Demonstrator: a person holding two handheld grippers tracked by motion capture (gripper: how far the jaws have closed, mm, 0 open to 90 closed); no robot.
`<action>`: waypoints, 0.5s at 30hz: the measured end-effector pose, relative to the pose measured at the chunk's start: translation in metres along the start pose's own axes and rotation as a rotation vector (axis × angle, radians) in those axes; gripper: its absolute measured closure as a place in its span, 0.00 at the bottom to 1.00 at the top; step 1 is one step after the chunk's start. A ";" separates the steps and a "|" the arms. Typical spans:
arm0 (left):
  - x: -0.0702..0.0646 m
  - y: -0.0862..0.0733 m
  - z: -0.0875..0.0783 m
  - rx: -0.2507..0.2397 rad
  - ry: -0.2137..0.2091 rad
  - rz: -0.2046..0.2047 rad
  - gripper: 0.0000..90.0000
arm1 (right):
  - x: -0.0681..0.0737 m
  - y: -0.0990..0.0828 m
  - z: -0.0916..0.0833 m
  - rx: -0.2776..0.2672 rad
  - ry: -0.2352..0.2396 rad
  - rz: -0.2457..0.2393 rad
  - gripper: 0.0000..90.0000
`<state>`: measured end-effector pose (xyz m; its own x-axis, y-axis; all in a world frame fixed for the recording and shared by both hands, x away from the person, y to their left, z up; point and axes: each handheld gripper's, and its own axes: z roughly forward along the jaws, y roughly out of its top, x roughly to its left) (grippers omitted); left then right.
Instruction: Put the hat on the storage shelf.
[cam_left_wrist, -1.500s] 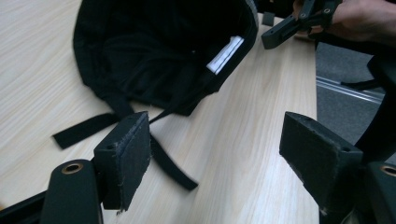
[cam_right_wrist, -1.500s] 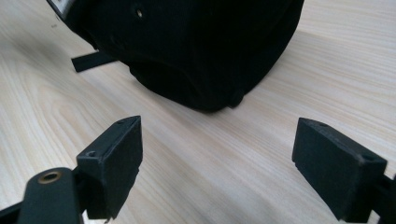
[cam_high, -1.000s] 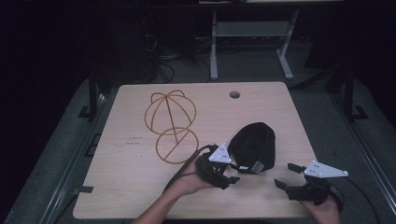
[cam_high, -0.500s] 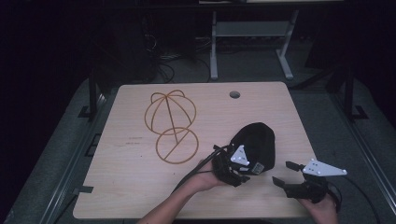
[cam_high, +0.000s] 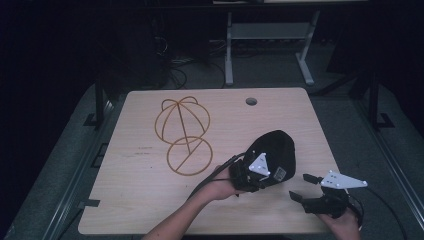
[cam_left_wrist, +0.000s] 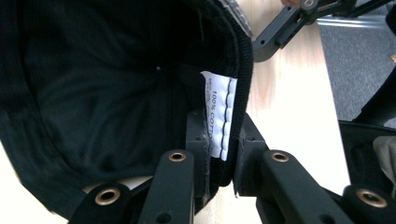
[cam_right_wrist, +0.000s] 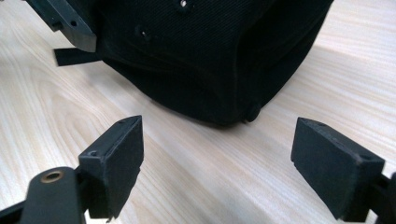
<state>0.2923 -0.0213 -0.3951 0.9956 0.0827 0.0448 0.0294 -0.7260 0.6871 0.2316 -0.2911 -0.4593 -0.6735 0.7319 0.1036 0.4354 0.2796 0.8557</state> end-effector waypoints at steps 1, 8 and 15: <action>-0.001 0.003 -0.002 -0.004 -0.006 0.006 0.89 | 0.000 0.001 0.000 -0.005 0.003 -0.003 0.19; -0.001 0.018 -0.017 -0.016 -0.008 0.020 0.90 | 0.006 0.007 -0.002 -0.023 0.021 -0.023 0.18; 0.005 0.026 -0.035 -0.054 -0.016 0.009 0.90 | 0.014 0.015 -0.004 -0.031 0.027 -0.058 0.19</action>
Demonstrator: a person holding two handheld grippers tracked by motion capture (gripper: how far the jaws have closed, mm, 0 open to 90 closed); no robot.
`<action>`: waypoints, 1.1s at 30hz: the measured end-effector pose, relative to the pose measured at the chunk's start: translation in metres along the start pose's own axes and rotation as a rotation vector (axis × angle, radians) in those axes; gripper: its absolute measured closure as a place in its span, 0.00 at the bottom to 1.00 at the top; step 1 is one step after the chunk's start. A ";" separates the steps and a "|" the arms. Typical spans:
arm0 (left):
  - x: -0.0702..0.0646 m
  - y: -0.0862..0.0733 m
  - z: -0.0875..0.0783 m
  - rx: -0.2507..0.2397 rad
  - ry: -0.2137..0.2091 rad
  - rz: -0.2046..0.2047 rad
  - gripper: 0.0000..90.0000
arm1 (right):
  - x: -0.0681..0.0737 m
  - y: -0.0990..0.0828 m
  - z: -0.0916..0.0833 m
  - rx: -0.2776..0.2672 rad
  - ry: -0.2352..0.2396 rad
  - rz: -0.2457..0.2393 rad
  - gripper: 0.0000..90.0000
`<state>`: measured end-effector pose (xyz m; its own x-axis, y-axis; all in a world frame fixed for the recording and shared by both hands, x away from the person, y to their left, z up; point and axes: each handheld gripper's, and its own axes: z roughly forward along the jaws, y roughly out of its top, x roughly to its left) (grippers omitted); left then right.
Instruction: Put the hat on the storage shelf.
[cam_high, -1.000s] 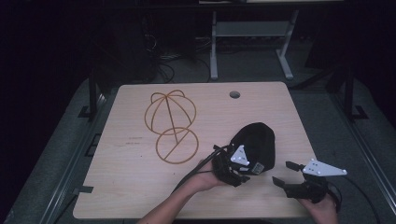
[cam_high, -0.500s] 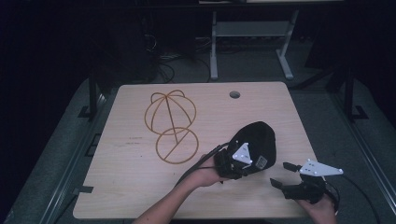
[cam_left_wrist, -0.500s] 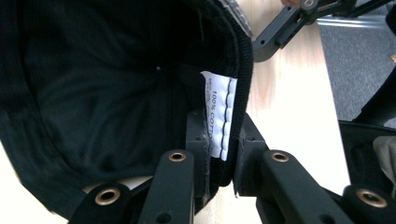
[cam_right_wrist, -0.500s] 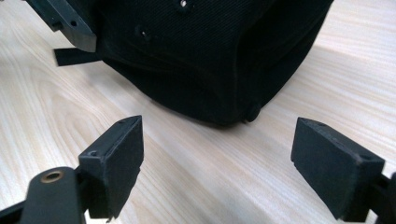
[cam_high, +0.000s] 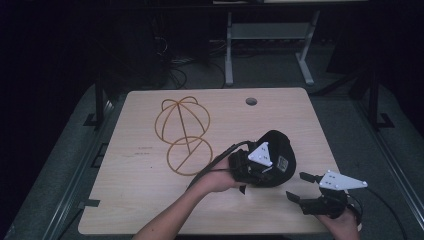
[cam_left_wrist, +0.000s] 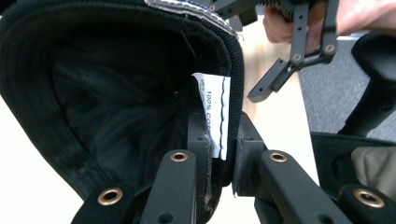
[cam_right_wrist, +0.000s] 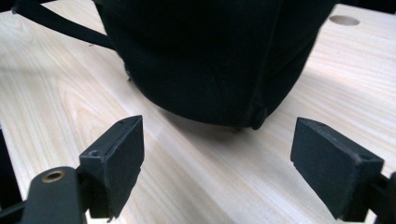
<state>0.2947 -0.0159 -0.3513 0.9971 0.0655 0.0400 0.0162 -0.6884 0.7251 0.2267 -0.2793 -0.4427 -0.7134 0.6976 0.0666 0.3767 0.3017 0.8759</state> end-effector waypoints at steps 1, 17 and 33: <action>0.000 0.000 0.000 0.000 0.000 0.000 0.90 | 0.000 0.000 0.000 0.000 0.000 0.000 0.19; -0.005 0.019 -0.025 -0.047 -0.051 0.027 0.90 | -0.008 0.027 -0.004 -0.082 0.073 0.012 0.44; -0.008 0.025 -0.031 -0.046 -0.052 0.047 0.90 | -0.007 0.025 -0.005 -0.072 0.171 -0.016 0.95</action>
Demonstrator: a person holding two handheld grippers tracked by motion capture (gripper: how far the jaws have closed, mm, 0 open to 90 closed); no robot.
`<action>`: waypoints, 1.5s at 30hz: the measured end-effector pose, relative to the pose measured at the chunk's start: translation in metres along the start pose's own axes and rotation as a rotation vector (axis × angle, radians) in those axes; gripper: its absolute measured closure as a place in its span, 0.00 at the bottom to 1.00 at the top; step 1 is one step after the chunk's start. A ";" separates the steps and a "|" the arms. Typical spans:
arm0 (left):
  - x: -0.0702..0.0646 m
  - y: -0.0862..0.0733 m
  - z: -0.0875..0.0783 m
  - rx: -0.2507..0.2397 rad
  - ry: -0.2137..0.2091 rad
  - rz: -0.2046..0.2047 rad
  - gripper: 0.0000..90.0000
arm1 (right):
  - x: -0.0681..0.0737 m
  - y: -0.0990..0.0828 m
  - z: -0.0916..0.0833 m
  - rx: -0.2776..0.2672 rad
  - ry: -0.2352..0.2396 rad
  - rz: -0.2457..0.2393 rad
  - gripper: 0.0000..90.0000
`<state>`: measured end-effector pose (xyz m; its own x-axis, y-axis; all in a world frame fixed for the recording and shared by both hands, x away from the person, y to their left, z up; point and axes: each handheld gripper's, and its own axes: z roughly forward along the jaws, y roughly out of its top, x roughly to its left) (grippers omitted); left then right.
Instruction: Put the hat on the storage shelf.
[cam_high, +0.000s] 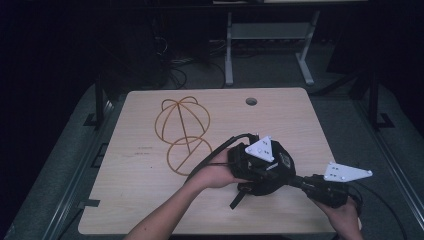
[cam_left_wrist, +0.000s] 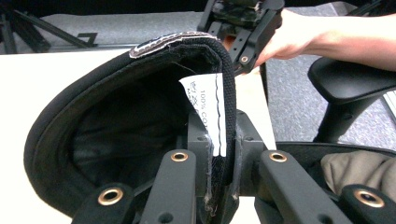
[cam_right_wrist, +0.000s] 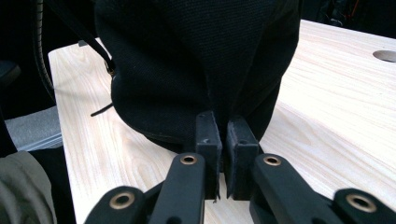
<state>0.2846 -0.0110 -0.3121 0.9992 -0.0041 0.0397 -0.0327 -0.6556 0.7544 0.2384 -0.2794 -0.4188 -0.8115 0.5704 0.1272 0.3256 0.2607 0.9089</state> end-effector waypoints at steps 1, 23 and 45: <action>0.000 -0.001 -0.002 -0.004 0.007 -0.002 0.90 | 0.001 0.001 -0.001 0.002 -0.003 0.000 0.96; -0.003 -0.034 -0.038 -0.050 0.100 -0.091 0.54 | -0.011 0.031 -0.021 -0.022 -0.040 0.080 0.98; -0.022 -0.129 -0.055 -0.080 0.313 -0.217 0.43 | -0.020 0.080 -0.041 -0.039 -0.121 0.017 0.98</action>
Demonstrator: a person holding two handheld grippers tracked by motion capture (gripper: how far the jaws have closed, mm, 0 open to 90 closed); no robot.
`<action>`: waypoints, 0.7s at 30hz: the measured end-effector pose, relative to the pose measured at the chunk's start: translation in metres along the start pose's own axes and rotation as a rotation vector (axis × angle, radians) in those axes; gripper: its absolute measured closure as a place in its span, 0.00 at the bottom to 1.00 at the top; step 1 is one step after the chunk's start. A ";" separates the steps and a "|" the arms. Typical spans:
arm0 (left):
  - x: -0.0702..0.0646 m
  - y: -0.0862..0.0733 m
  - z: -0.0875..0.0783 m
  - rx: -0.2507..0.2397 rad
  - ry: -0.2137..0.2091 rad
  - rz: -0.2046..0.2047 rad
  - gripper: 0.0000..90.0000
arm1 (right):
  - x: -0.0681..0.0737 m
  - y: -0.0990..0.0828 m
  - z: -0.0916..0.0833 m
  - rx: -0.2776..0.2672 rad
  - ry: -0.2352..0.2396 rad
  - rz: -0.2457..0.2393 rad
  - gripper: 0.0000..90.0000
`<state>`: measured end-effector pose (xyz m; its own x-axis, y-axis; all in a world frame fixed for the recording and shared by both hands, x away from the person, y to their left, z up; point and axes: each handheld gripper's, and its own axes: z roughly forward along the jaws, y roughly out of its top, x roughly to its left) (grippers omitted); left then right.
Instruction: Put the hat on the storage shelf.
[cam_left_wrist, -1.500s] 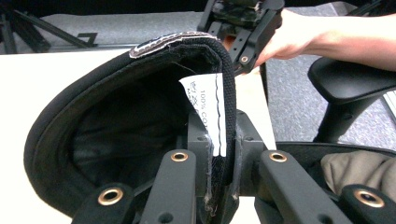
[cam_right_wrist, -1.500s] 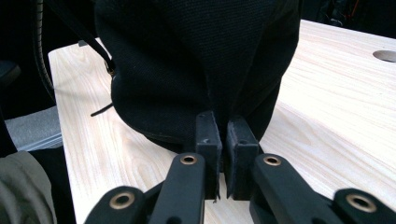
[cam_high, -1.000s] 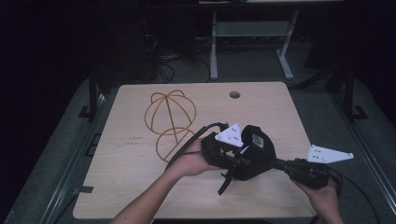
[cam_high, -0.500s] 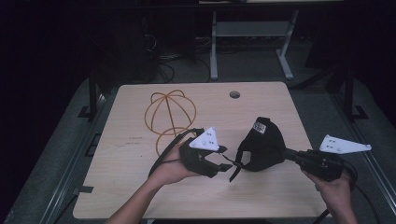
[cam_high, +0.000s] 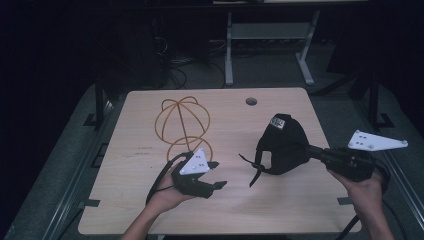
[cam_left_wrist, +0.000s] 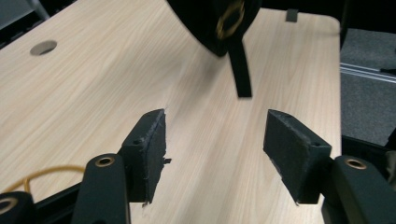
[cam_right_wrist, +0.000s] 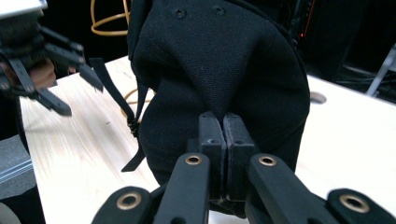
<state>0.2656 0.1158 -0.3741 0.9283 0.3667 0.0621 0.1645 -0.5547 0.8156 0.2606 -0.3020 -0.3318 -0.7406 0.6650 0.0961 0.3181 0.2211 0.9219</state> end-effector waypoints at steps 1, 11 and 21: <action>0.000 -0.003 0.000 0.000 0.002 -0.002 0.42 | 0.000 0.004 0.000 -0.001 -0.001 -0.004 0.98; 0.004 -0.034 -0.002 0.037 0.024 -0.020 0.36 | 0.009 0.036 0.008 0.011 0.047 -0.013 0.98; 0.010 -0.054 0.001 0.041 0.036 -0.070 0.29 | 0.015 0.073 0.021 -0.004 0.091 -0.050 0.98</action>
<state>0.2665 0.1487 -0.4183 0.9018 0.4313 0.0271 0.2425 -0.5569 0.7944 0.2848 -0.2610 -0.2704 -0.8066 0.5852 0.0833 0.2770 0.2496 0.9279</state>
